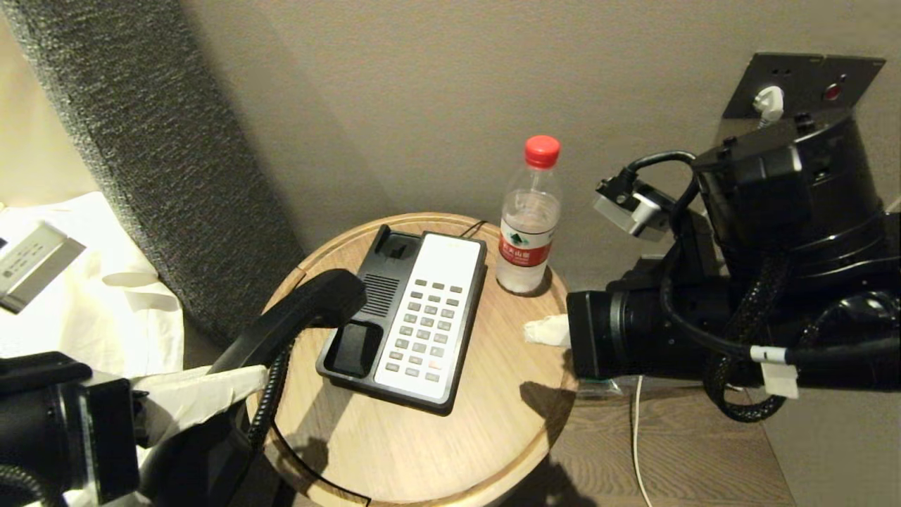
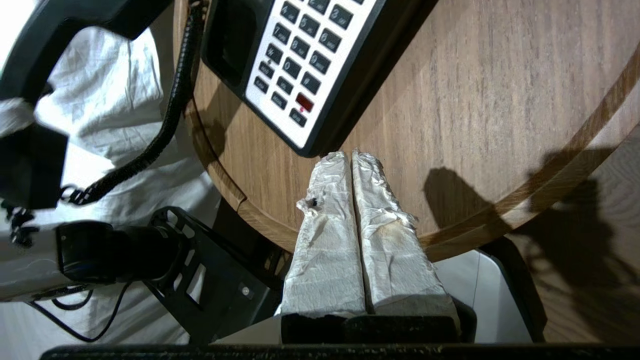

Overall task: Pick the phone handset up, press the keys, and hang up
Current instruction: Put the handset back

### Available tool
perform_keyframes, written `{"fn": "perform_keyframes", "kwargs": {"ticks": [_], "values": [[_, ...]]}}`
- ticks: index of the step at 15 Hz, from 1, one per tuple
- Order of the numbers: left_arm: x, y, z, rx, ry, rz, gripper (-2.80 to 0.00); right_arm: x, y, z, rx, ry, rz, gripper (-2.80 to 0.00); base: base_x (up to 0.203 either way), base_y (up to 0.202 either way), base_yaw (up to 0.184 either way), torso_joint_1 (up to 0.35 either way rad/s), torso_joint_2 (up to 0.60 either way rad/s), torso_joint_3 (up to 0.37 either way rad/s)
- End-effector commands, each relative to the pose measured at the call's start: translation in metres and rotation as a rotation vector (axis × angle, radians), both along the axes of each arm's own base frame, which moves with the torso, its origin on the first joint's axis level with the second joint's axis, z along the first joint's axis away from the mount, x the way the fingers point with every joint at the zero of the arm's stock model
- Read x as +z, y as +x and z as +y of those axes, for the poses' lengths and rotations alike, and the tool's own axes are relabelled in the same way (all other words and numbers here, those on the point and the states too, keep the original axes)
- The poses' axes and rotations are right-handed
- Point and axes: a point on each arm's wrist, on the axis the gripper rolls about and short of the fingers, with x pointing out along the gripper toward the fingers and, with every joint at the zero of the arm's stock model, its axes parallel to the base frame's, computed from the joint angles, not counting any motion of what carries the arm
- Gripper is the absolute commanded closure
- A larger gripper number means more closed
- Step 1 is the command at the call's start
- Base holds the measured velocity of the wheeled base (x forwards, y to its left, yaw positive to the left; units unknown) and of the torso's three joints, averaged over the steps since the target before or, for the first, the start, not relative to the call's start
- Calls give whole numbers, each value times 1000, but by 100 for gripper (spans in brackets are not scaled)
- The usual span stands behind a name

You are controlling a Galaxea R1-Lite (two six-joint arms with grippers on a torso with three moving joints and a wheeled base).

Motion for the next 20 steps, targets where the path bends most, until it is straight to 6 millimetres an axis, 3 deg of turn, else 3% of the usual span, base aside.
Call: {"fn": "perform_keyframes", "kwargs": {"ticks": [1,11,15,20], "values": [[2,11,-7,-5,27,6,0,2,-2,-2,0,8,-2,0,0,0,0,0,0,0],[9,-20,16,69,-154,-10,0,-22,21,33,23,-56,39,0,0,0,0,0,0,0],[6,-7,8,47,-62,-16,0,-16,13,21,15,-46,36,0,0,0,0,0,0,0],[-9,30,-16,5,92,-42,0,0,1,4,6,-5,3,0,0,0,0,0,0,0]]}}
